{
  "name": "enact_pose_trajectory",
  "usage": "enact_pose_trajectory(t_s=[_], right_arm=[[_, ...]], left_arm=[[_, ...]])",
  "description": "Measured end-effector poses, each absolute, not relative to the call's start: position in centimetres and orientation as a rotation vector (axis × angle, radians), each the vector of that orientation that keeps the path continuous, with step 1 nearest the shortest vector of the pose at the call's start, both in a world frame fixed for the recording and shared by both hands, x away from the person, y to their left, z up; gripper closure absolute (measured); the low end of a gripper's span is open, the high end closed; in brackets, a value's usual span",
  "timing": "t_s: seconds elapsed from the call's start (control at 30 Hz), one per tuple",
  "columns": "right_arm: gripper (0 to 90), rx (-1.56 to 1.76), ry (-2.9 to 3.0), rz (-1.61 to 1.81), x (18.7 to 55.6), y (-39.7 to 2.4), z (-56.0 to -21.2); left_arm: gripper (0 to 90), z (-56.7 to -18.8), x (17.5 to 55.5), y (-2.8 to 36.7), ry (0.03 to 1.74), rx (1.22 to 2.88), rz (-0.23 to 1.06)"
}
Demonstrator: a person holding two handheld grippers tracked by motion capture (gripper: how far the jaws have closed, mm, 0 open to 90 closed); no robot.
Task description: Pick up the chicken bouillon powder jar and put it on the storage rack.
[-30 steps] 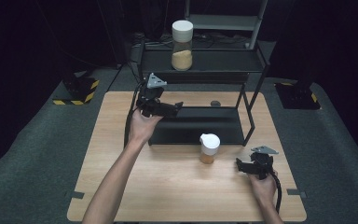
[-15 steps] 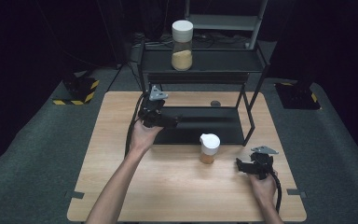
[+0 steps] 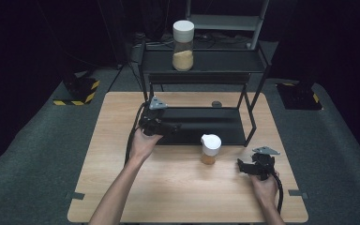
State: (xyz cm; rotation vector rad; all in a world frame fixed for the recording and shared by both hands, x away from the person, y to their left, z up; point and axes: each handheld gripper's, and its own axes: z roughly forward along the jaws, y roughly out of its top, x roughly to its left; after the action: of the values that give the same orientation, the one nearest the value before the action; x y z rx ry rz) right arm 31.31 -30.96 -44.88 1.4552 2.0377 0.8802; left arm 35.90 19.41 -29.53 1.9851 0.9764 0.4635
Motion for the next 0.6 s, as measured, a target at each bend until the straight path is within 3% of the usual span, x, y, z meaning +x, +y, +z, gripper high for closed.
enact_pose_trajectory(t_s=[0.6], right_arm=[[7.5, 1.455, 2.038, 0.88, 31.3, -31.0, -44.9]], left_arm=[[9.5, -33.4, 35.8, 19.0, 1.008, 1.988, 0.445]])
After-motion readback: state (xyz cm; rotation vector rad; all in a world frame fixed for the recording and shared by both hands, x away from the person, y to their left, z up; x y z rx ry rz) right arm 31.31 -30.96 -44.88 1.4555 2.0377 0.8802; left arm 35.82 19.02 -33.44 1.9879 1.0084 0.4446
